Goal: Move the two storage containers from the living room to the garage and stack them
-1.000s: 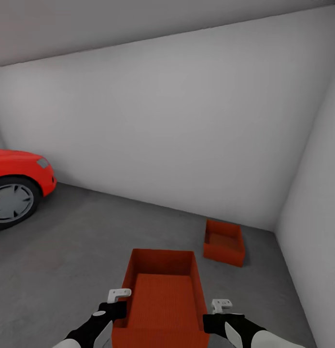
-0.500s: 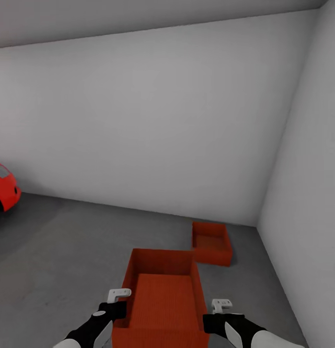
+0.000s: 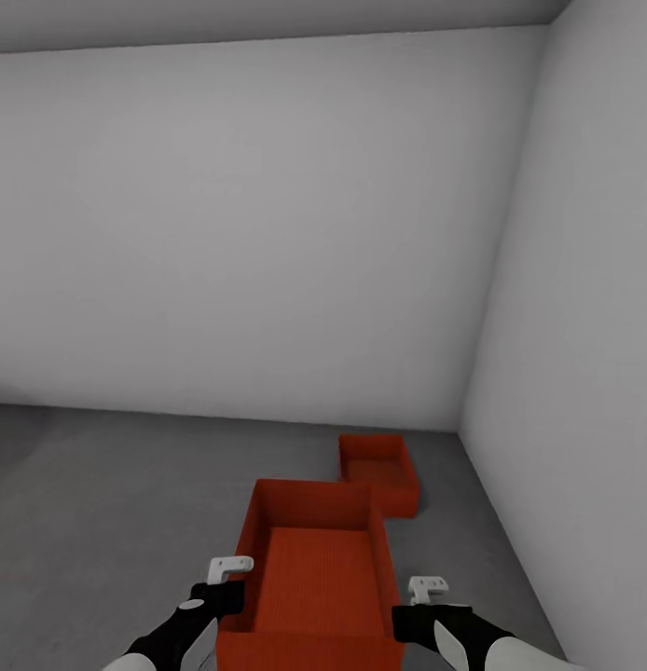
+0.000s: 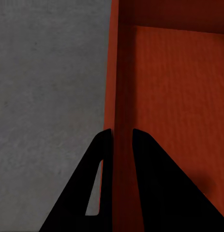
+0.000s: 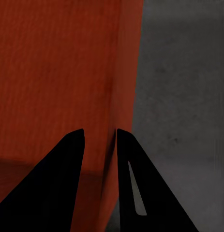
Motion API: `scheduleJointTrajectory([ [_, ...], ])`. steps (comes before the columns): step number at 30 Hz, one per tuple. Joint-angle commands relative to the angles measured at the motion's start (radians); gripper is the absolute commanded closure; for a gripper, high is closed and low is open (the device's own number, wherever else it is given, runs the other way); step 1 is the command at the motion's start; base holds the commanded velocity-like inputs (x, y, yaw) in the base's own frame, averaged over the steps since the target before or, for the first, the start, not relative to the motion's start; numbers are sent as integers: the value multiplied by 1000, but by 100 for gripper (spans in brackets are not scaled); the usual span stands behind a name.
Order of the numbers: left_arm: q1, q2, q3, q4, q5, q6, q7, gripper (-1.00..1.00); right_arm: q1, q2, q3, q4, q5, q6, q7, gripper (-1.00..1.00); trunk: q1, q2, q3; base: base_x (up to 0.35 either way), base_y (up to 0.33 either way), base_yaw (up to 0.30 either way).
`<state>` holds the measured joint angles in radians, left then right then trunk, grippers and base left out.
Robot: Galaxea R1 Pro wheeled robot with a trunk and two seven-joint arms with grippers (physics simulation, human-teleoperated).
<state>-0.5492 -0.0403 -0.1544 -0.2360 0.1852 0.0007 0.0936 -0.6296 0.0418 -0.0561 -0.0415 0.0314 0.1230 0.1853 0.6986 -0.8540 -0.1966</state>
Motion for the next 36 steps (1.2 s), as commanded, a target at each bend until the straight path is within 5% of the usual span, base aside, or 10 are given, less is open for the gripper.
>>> scheduleJointTrajectory([
  [1, 0, 2, -30, 3, 23, 1, -23, 100, -1, -40, -9, -58, -10, -8, 80, 100, 1, -1, -1, 279, 2, -284],
  [12, 0, 2, -30, 3, 23, 1, -22, 100, -1, -40, -9, -58, -10, -7, 80, 100, 1, -1, -1, 286, 1, -207],
  [36, 0, 2, -30, 3, 23, 1, -22, 100, -1, -40, -9, -58, -10, -6, 80, 100, 1, -1, -1, 303, -31, -8],
])
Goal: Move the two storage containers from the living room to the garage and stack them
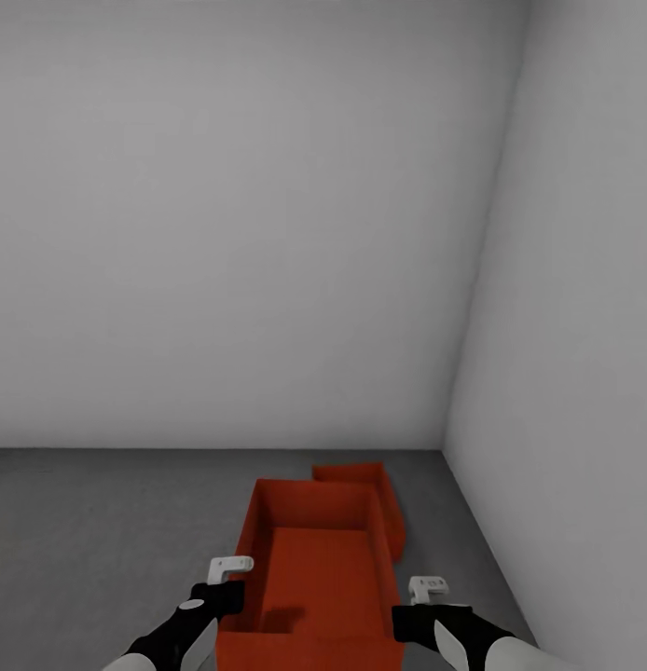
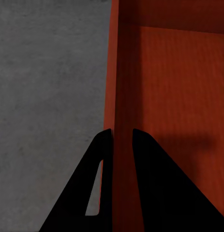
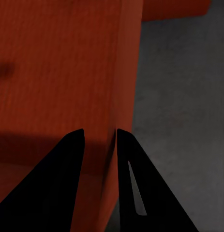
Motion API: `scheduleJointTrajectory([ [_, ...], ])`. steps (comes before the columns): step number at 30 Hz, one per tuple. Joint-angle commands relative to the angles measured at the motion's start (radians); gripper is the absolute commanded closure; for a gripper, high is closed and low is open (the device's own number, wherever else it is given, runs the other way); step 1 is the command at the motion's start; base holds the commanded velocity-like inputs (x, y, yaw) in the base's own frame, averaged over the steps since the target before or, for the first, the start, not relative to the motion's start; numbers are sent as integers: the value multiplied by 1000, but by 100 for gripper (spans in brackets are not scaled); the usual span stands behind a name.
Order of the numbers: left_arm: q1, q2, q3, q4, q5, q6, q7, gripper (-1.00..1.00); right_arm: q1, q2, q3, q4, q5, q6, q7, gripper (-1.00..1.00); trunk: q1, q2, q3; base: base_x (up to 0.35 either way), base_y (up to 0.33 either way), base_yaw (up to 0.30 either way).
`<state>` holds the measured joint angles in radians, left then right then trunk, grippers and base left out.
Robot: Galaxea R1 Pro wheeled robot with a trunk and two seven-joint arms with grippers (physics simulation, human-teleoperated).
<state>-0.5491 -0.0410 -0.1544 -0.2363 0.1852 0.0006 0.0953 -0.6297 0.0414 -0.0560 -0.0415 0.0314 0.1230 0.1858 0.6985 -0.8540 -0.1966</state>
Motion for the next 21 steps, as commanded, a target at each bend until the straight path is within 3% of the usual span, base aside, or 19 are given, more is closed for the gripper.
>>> scheduleJointTrajectory([
  [1, 0, 3, -30, 3, 23, 1, -24, 100, -1, -40, -9, -58, -10, -6, 80, 100, 1, -1, -1, 289, -22, -51],
  [10, 0, 3, -30, 3, 23, 1, -23, 100, -1, -40, -8, -58, -10, -6, 80, 100, 1, -1, -1, 292, -6, -167],
  [21, 0, 3, -30, 3, 23, 1, -24, 100, -1, -40, -8, -58, -8, -6, 80, 100, 1, -1, -1, 291, 0, -18],
])
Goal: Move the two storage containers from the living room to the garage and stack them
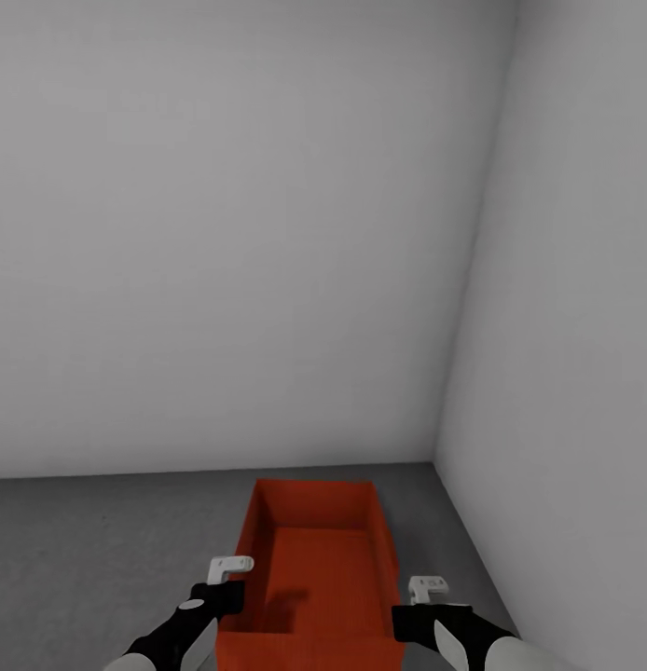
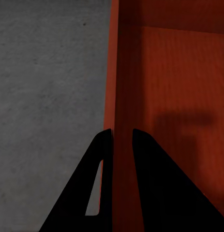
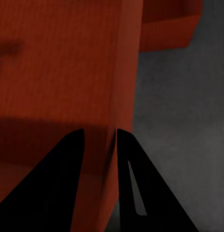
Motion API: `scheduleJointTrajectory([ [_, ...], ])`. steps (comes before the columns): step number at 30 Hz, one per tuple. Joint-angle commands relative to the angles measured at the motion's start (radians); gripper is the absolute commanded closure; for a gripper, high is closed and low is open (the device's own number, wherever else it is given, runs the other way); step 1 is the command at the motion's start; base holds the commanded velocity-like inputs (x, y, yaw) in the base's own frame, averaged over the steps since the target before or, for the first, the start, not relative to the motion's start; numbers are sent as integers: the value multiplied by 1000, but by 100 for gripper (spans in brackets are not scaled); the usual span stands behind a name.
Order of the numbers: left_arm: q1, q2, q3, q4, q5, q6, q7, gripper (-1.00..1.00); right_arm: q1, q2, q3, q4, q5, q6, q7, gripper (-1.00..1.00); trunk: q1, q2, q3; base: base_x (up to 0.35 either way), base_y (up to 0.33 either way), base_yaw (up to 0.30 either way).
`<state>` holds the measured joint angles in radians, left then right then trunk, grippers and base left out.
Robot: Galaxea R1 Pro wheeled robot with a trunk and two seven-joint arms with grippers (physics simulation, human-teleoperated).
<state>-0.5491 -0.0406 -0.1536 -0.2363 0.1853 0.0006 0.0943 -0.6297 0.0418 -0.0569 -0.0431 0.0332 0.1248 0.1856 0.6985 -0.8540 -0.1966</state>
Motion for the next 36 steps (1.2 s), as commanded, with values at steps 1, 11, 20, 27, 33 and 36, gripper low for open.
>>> scheduleJointTrajectory([
  [1, 0, 3, -30, 3, 23, 1, -23, 100, -1, -40, -8, -57, -10, -8, 80, 100, 1, -1, -1, 280, 0, -1],
  [11, 0, 2, -30, 3, 23, 1, -23, 100, -1, -40, -8, -57, -10, -8, 80, 100, 1, -1, -1, 257, -15, 0],
  [20, 0, 2, -30, 3, 23, 1, -22, 100, -1, -40, -8, -57, -10, -8, 80, 100, 1, -1, -1, 212, -76, 0],
  [27, 0, 2, -30, 3, 23, 1, -22, 100, -1, -40, -8, -57, -10, -8, 80, 100, 1, -1, -1, 169, -104, 0],
  [33, 0, 2, -30, 3, 23, 1, -22, 100, -1, -40, -8, -57, -10, -8, 80, 100, 1, -1, -1, 195, -27, 0],
  [36, 0, 2, -30, 3, 23, 1, -22, 100, -1, -40, -8, -57, -10, -8, 80, 100, 1, -1, -1, 244, -5, 0],
])
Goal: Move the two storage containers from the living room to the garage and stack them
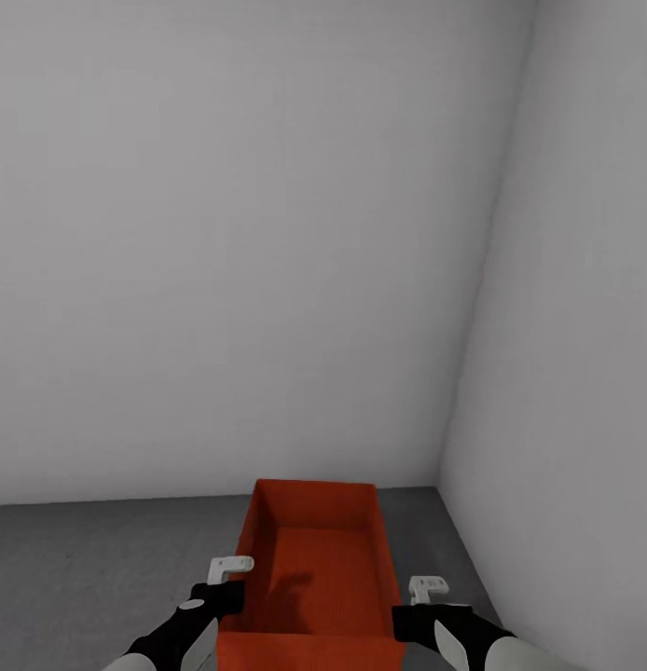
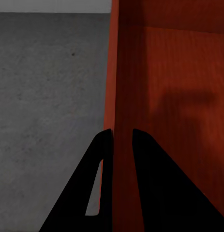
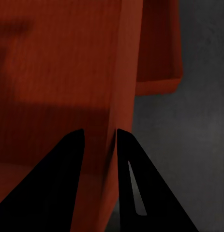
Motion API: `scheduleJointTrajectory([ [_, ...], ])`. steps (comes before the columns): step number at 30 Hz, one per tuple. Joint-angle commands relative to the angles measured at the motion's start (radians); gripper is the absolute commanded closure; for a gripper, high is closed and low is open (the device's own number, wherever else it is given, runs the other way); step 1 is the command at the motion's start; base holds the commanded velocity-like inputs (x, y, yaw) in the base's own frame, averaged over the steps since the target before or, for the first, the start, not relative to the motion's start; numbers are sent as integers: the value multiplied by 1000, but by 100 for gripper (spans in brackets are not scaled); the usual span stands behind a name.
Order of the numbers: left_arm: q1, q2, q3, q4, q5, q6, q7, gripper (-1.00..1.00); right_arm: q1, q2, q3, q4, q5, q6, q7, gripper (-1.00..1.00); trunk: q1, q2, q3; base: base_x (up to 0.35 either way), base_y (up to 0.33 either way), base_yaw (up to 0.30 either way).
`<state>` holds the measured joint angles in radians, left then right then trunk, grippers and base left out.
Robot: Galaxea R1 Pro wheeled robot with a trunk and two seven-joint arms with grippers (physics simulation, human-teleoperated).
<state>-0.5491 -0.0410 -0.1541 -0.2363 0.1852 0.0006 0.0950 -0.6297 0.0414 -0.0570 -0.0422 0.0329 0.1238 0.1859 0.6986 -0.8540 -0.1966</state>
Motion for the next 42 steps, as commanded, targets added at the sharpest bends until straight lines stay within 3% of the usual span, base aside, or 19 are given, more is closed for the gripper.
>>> scheduleJointTrajectory([
  [1, 0, 3, -30, 3, 23, 1, -23, 100, -1, -40, -7, -57, -10, -7, 79, 100, 1, -1, -1, 261, -2, 0],
  [42, 0, 3, -30, 3, 23, 1, -23, 100, -1, -40, -7, -57, -11, -7, 79, 100, 1, -1, -1, 103, -4, -56],
])
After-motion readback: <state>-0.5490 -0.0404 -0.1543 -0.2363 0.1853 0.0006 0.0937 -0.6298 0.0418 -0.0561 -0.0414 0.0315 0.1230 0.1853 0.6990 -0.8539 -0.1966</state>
